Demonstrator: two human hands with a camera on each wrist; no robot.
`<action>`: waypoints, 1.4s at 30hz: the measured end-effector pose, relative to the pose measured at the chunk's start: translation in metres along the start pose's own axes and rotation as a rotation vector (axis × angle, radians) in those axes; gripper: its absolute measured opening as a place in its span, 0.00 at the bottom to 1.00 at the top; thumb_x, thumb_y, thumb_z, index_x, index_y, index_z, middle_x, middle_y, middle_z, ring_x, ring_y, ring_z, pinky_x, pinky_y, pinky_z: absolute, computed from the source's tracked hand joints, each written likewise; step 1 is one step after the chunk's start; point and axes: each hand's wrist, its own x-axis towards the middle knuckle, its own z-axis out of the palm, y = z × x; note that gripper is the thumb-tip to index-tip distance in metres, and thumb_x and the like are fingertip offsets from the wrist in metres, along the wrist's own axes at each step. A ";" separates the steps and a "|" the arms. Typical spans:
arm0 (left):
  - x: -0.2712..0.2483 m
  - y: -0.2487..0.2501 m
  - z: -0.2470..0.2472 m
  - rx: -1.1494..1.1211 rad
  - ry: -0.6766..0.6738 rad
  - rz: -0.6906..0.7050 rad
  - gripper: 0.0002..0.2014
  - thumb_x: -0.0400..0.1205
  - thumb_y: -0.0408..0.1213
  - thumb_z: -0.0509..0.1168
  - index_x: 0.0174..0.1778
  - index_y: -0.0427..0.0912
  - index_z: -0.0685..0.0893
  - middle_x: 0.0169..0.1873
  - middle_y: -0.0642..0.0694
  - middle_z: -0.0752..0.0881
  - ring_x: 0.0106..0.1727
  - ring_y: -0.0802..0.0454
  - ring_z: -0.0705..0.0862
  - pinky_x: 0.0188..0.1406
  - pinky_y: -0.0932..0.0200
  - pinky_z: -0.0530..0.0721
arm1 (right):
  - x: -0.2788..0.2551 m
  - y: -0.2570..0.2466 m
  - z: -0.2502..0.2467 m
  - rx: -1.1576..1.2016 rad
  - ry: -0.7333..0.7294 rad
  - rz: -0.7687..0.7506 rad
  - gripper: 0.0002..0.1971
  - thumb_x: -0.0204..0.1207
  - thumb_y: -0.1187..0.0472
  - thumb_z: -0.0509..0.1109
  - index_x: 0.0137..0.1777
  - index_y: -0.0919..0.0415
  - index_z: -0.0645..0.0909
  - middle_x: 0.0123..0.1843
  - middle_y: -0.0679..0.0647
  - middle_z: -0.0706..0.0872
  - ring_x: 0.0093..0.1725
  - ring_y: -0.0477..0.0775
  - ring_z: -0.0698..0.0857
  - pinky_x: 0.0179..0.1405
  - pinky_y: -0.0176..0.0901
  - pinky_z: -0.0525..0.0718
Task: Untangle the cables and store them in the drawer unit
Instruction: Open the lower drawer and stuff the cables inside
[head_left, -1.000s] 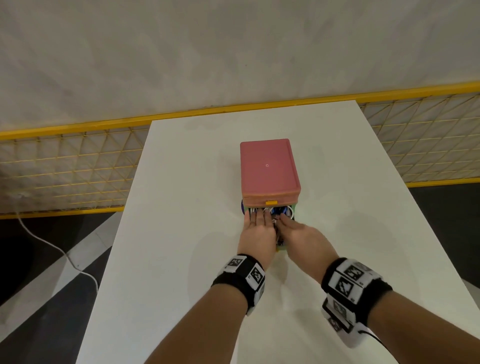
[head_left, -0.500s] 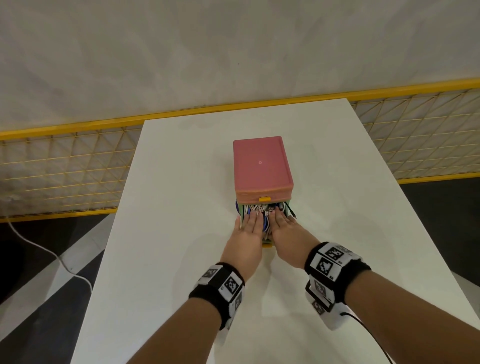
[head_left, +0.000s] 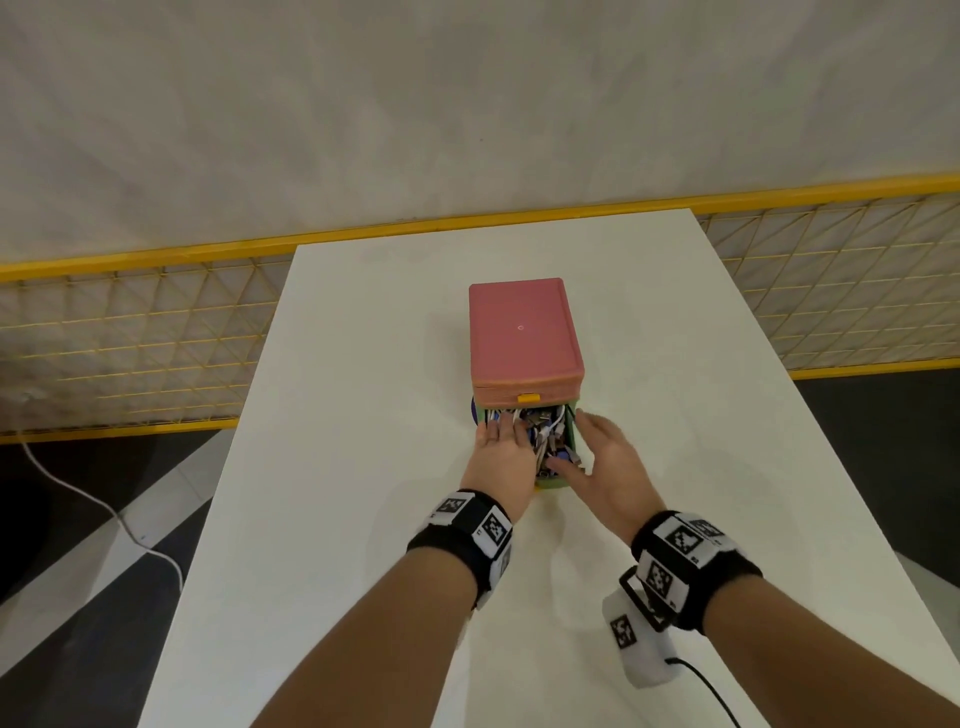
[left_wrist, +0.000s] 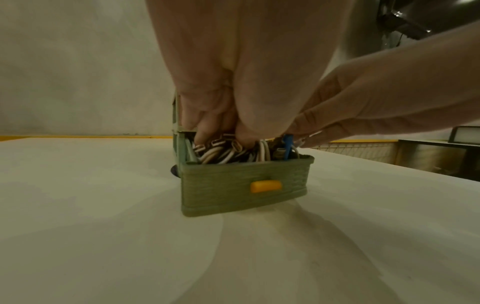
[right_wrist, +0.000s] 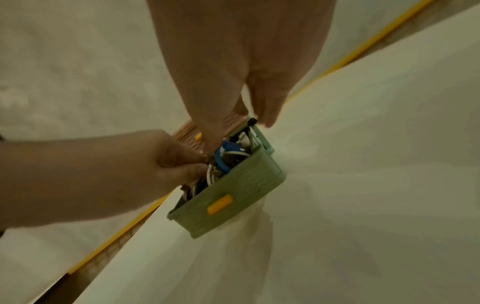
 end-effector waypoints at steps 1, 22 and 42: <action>0.000 -0.001 0.000 -0.012 0.013 0.000 0.29 0.87 0.30 0.52 0.83 0.25 0.50 0.82 0.25 0.54 0.84 0.31 0.57 0.84 0.42 0.47 | 0.002 0.000 0.007 -0.033 -0.055 -0.036 0.30 0.77 0.60 0.71 0.78 0.63 0.67 0.74 0.58 0.72 0.73 0.56 0.73 0.68 0.30 0.67; -0.005 -0.004 0.004 -0.209 0.006 -0.010 0.29 0.88 0.29 0.49 0.85 0.32 0.46 0.85 0.31 0.49 0.86 0.36 0.51 0.84 0.46 0.43 | -0.008 0.019 0.024 -0.140 0.137 -0.163 0.18 0.79 0.61 0.69 0.68 0.58 0.80 0.66 0.53 0.76 0.62 0.41 0.74 0.60 0.27 0.73; -0.003 -0.006 0.003 -0.180 -0.035 0.012 0.29 0.89 0.30 0.49 0.85 0.32 0.46 0.85 0.31 0.49 0.86 0.36 0.52 0.84 0.45 0.45 | 0.029 -0.020 -0.017 -0.721 -0.466 -0.376 0.18 0.79 0.70 0.57 0.63 0.58 0.80 0.63 0.54 0.82 0.60 0.57 0.81 0.54 0.42 0.75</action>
